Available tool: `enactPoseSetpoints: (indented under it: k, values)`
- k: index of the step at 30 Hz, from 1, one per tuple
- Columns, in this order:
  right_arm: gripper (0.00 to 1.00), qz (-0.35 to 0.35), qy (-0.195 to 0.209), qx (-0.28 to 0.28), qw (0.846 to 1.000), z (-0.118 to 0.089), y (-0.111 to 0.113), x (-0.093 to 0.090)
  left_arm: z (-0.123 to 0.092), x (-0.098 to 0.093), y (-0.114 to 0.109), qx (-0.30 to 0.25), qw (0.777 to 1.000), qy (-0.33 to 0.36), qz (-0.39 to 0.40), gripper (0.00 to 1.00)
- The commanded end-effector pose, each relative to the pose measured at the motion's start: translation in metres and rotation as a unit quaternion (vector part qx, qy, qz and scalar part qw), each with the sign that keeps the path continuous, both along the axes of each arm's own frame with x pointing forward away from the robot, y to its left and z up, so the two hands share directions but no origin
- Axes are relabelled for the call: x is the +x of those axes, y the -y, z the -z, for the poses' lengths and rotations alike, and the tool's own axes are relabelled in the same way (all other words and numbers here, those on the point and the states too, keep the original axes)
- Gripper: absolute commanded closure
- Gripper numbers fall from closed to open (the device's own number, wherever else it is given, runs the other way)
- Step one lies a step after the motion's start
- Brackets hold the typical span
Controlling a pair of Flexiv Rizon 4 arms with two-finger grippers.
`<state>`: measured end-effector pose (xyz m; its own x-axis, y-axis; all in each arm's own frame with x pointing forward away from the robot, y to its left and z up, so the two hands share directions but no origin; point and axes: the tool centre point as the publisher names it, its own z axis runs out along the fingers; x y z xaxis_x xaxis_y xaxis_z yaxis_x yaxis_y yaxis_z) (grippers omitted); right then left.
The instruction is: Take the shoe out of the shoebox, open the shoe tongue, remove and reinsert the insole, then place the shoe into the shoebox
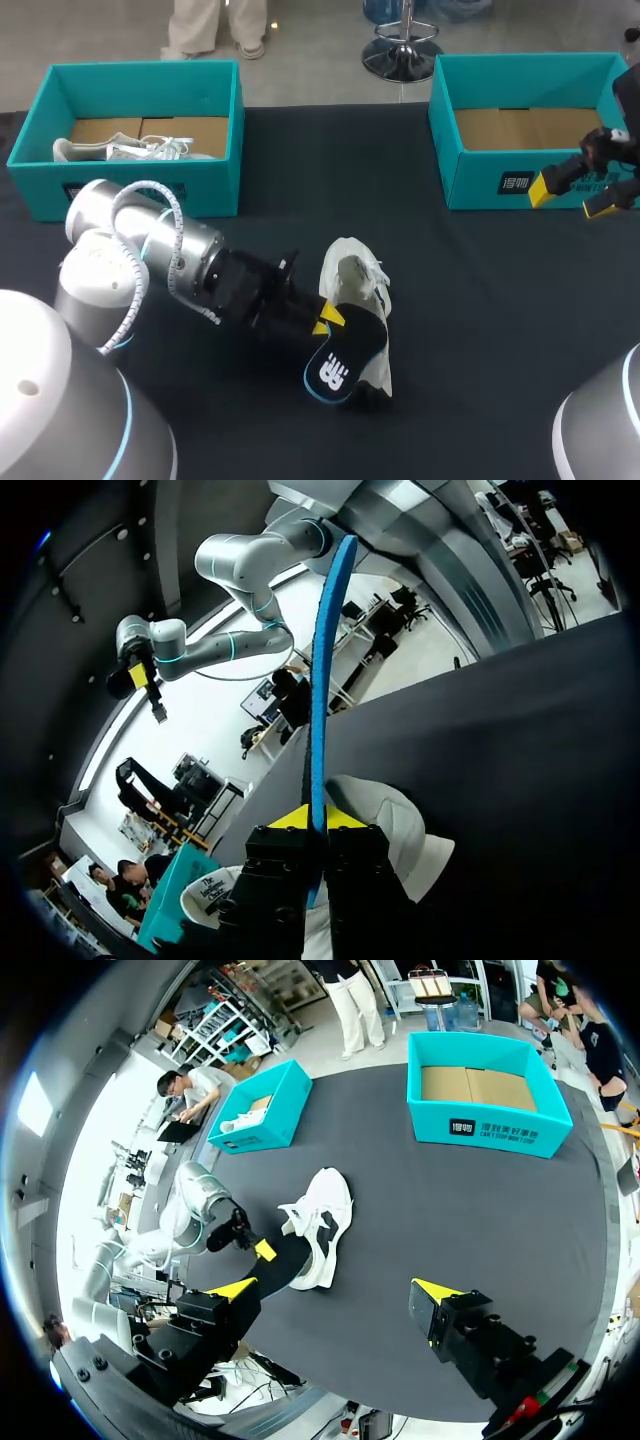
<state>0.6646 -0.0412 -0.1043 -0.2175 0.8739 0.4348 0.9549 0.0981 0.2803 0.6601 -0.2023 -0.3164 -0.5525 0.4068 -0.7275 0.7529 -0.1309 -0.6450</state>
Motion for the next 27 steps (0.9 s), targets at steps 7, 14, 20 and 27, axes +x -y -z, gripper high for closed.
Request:
enactPoseSetpoints:
  k: [7, 14, 20, 27]
  values:
    - [0.00, 0.000, -0.003, -0.001, 1.000, 0.000, -0.001, 0.004, 0.009, 0.002, 0.000, -0.009, 1.000, 0.011, -0.008, 1.00]
    - [0.00, 0.000, -0.003, -0.001, 1.000, 0.000, -0.001, 0.004, 0.011, 0.006, 0.000, -0.012, 1.000, 0.017, -0.014, 1.00]
    - [0.00, 0.000, -0.003, -0.001, 1.000, 0.000, -0.001, 0.004, 0.015, 0.015, 0.002, -0.010, 1.000, 0.021, -0.017, 1.00]
    - [0.00, 0.000, -0.003, -0.001, 1.000, 0.000, -0.001, 0.004, 0.017, 0.024, 0.005, -0.003, 0.999, 0.033, -0.032, 1.00]
